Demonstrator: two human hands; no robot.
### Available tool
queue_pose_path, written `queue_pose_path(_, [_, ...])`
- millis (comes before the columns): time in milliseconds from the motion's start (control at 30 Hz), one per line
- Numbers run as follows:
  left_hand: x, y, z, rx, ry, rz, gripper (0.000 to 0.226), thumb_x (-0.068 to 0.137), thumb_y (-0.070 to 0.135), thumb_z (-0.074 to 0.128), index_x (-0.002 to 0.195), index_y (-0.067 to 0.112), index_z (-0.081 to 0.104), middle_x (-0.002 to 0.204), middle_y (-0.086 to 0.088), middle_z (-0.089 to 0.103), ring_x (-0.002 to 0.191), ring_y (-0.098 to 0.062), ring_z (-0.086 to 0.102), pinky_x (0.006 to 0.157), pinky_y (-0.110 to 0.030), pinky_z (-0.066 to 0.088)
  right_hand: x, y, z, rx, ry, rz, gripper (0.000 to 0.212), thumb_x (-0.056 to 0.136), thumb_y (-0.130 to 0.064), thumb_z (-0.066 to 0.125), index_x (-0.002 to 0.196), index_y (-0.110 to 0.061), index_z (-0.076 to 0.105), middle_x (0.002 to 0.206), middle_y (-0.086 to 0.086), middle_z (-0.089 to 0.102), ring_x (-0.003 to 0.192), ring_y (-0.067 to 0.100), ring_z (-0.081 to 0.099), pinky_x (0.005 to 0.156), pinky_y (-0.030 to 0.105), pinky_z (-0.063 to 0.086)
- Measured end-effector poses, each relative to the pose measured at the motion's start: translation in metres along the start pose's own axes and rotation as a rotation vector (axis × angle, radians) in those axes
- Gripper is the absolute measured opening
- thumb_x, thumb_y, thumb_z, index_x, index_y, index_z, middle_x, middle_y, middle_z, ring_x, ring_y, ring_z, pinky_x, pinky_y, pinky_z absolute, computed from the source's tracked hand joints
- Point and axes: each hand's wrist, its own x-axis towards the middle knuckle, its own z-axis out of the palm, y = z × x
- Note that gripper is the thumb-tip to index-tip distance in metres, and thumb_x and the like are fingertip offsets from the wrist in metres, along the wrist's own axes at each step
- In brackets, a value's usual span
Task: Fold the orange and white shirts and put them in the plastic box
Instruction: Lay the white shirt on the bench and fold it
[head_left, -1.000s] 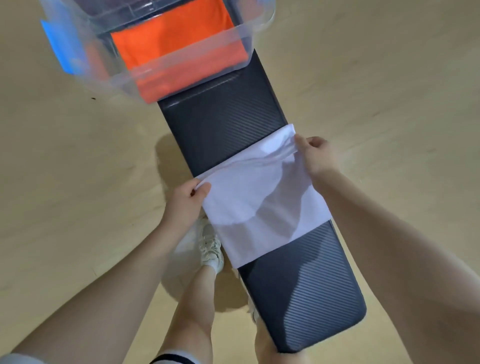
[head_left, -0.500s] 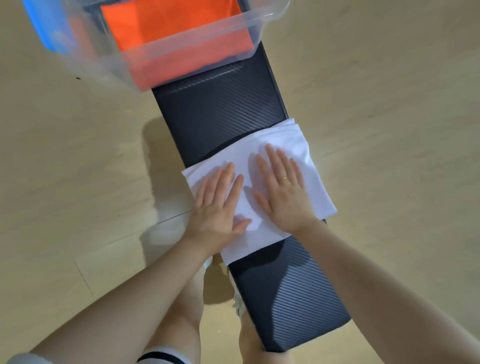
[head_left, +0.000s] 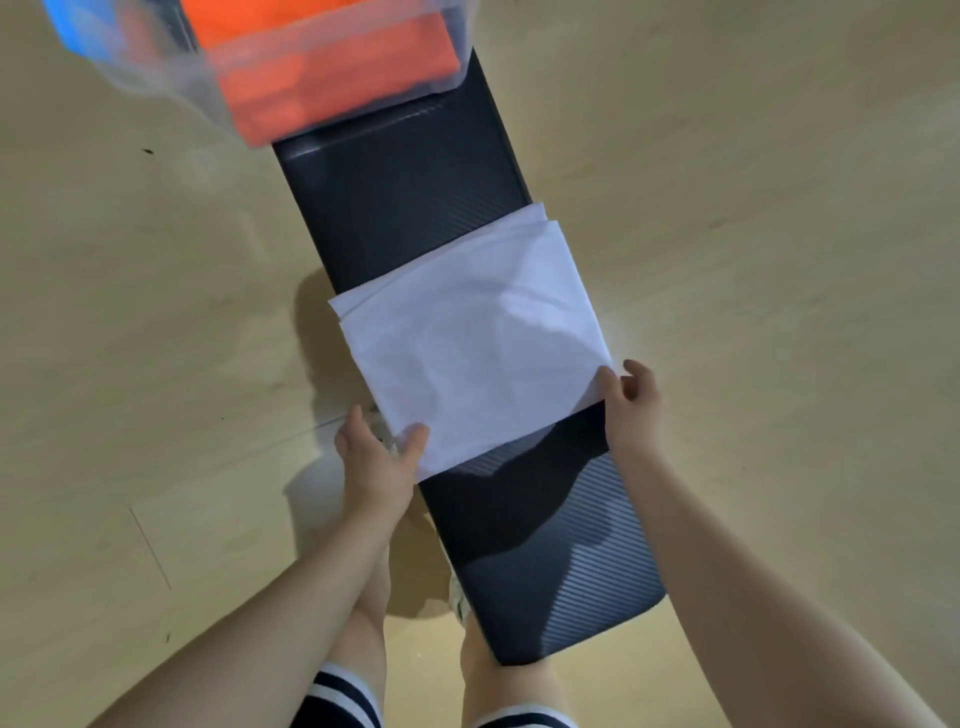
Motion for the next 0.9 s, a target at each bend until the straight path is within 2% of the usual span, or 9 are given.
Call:
queue_pose_path(100, [-0.001, -0.004, 0.001, -0.314, -0.108, -0.230, 0.032, 0.086, 0.030, 0.059, 0.108, 0.006, 0.059, 0.106, -0.010, 0.066, 0.092, -0.027, 0.061, 0.075, -0.031, 0.050, -0.004, -0.005, 0.001, 0.101, -0.020, 0.076, 0.013, 0.082, -0.034, 0.058, 0.076, -0.023, 0.058, 0.071, -0.004, 0.055, 0.074, 0.020, 0.054, 0.067, 0.034, 0.046])
queue_pose_path(167, [-0.005, -0.006, 0.000, -0.297, -0.096, -0.209, 0.029, 0.084, 0.032, 0.060, 0.097, 0.006, 0.061, 0.090, -0.008, 0.066, 0.084, -0.027, 0.062, 0.076, -0.035, 0.051, -0.004, -0.006, 0.005, 0.074, -0.019, 0.101, 0.015, 0.079, -0.032, 0.059, 0.072, -0.020, 0.052, 0.071, -0.001, 0.053, 0.072, 0.022, 0.052, 0.065, 0.036, 0.047])
queue_pose_path(233, [-0.012, -0.006, 0.003, -0.257, -0.075, -0.177, 0.025, 0.087, 0.030, 0.058, 0.091, 0.006, 0.058, 0.077, -0.003, 0.058, 0.073, -0.021, 0.055, 0.063, -0.028, 0.043, -0.007, -0.008, 0.009, 0.047, 0.014, 0.101, 0.020, 0.076, -0.030, 0.058, 0.067, -0.018, 0.044, 0.070, 0.000, 0.048, 0.068, 0.021, 0.048, 0.063, 0.035, 0.043])
queue_pose_path(333, [-0.023, -0.001, 0.004, -0.292, -0.107, -0.192, 0.020, 0.090, 0.028, 0.054, 0.092, 0.009, 0.057, 0.080, -0.001, 0.057, 0.072, -0.016, 0.053, 0.059, -0.023, 0.040, -0.020, -0.004, 0.006, 0.060, 0.020, 0.094, 0.021, 0.078, -0.028, 0.059, 0.067, -0.020, 0.042, 0.072, -0.001, 0.047, 0.066, 0.019, 0.048, 0.061, 0.033, 0.043])
queue_pose_path(433, [-0.035, 0.000, -0.011, -0.311, -0.106, -0.197, 0.018, 0.090, 0.024, 0.049, 0.093, 0.008, 0.056, 0.089, -0.007, 0.059, 0.082, -0.023, 0.057, 0.073, -0.034, 0.049, -0.040, 0.001, -0.009, 0.188, 0.010, 0.167, 0.016, 0.081, -0.022, 0.060, 0.080, -0.019, 0.044, 0.082, 0.001, 0.050, 0.064, 0.017, 0.053, 0.056, 0.027, 0.050])
queue_pose_path(600, [-0.052, 0.009, -0.052, -0.211, -0.104, -0.080, 0.027, 0.087, 0.019, 0.052, 0.109, 0.003, 0.049, 0.101, -0.012, 0.057, 0.077, -0.021, 0.059, 0.074, -0.042, 0.057, -0.069, -0.007, -0.041, 0.158, -0.192, 0.160, 0.029, 0.086, -0.016, 0.055, 0.110, -0.020, 0.039, 0.067, 0.005, 0.044, 0.048, 0.014, 0.038, 0.040, 0.023, 0.032])
queue_pose_path(700, [-0.044, 0.028, -0.072, -0.221, -0.157, -0.101, 0.018, 0.090, 0.012, 0.048, 0.108, 0.011, 0.048, 0.091, -0.006, 0.053, 0.061, -0.018, 0.056, 0.060, -0.032, 0.053, -0.070, -0.029, -0.047, 0.094, -0.217, 0.089, 0.007, 0.084, -0.016, 0.054, 0.089, -0.022, 0.054, 0.055, 0.001, 0.043, 0.046, 0.014, 0.034, 0.044, 0.025, 0.028])
queue_pose_path(800, [-0.021, 0.052, -0.081, -0.303, -0.253, -0.168, 0.016, 0.093, 0.006, 0.045, 0.084, 0.009, 0.058, 0.078, -0.009, 0.058, 0.057, -0.019, 0.058, 0.042, -0.016, 0.049, -0.058, -0.056, -0.038, 0.105, -0.182, 0.087, 0.017, 0.085, -0.017, 0.055, 0.068, -0.014, 0.057, 0.053, 0.005, 0.044, 0.047, 0.017, 0.034, 0.045, 0.025, 0.027])
queue_pose_path(900, [0.010, 0.068, -0.081, -0.400, -0.228, -0.267, 0.025, 0.095, 0.012, 0.038, 0.077, 0.010, 0.054, 0.072, -0.009, 0.058, 0.058, -0.017, 0.059, 0.043, -0.017, 0.050, -0.041, -0.075, -0.020, 0.216, -0.135, 0.129, 0.027, 0.090, -0.024, 0.052, 0.068, -0.009, 0.056, 0.059, 0.007, 0.050, 0.050, 0.018, 0.042, 0.048, 0.026, 0.037])
